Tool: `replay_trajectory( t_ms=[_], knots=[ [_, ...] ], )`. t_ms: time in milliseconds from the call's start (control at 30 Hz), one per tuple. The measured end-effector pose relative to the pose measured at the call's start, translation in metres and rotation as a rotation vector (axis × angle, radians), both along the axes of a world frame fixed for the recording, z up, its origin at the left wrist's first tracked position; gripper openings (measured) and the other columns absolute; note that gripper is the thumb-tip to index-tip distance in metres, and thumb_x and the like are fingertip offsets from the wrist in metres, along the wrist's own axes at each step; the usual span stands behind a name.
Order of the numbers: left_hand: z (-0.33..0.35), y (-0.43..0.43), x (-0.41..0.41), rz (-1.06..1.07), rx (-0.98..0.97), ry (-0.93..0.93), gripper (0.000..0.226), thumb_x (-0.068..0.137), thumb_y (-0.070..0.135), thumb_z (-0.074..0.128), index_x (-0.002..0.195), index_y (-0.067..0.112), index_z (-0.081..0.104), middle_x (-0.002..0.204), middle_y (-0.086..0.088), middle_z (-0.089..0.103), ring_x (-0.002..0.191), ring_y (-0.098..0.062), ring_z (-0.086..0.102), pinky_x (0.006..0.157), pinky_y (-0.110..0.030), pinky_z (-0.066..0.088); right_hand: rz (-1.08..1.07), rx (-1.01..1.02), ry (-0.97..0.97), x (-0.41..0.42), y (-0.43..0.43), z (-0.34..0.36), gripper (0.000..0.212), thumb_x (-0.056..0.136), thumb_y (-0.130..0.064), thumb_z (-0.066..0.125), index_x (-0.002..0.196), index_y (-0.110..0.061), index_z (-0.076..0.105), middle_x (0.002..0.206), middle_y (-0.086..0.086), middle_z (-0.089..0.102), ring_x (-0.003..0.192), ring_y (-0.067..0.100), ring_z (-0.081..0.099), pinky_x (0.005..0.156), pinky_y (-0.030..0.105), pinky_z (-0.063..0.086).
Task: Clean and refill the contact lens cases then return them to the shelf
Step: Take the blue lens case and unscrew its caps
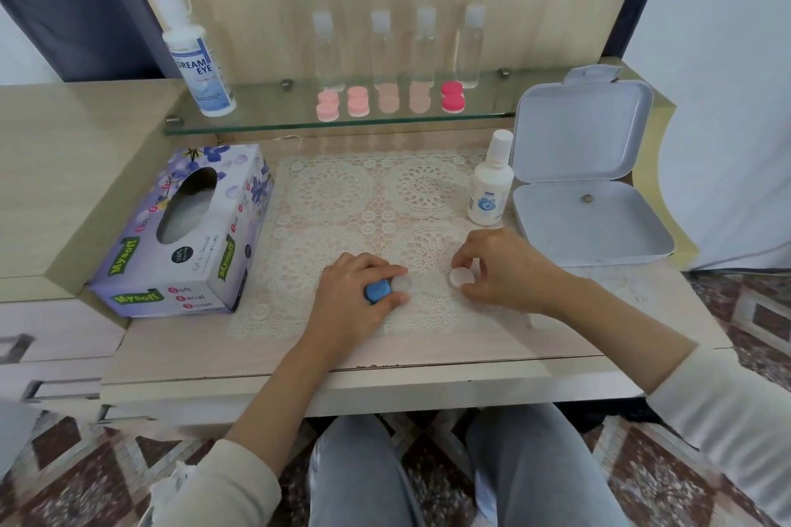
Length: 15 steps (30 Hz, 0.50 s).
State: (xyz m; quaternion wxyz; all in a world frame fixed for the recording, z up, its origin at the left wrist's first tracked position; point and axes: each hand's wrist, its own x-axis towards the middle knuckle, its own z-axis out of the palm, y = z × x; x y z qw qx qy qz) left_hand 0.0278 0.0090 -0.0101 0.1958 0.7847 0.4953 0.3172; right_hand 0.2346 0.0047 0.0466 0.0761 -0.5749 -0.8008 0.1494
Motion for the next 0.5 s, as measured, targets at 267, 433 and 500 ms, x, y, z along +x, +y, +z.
replay_trajectory(
  t_ms=[267,433,500],
  knots=[
    [0.000,0.000,0.000,0.000,0.011,0.003,0.051,0.067,0.058,0.050,0.101,0.025,0.071,0.090,0.019,0.054,0.086,-0.008,0.047,0.081,-0.015,0.028,-0.104,0.053,0.283,-0.012,-0.009,-0.025,0.041,0.069,-0.031,0.076,0.107,-0.017,0.067,0.095,-0.006,0.056,0.093,0.011,0.047,0.083,0.023,0.036],
    [0.000,-0.001,0.000,-0.004,0.004,-0.008,0.050,0.068,0.057,0.052,0.100,0.024,0.071,0.091,0.017,0.057,0.086,-0.010,0.050,0.082,-0.024,0.035,-0.142,0.119,0.379,-0.024,-0.012,-0.036,0.032,0.071,-0.027,0.075,0.102,-0.020,0.069,0.093,-0.010,0.058,0.092,0.010,0.048,0.087,0.026,0.032],
    [0.000,-0.001,0.000,-0.006,-0.002,-0.003,0.050,0.068,0.057,0.052,0.101,0.024,0.071,0.091,0.014,0.059,0.086,-0.011,0.050,0.081,-0.028,0.037,-0.166,0.134,0.419,-0.026,-0.011,-0.038,0.026,0.072,-0.024,0.075,0.098,-0.020,0.071,0.090,-0.012,0.057,0.091,0.010,0.049,0.086,0.024,0.031]
  ],
)
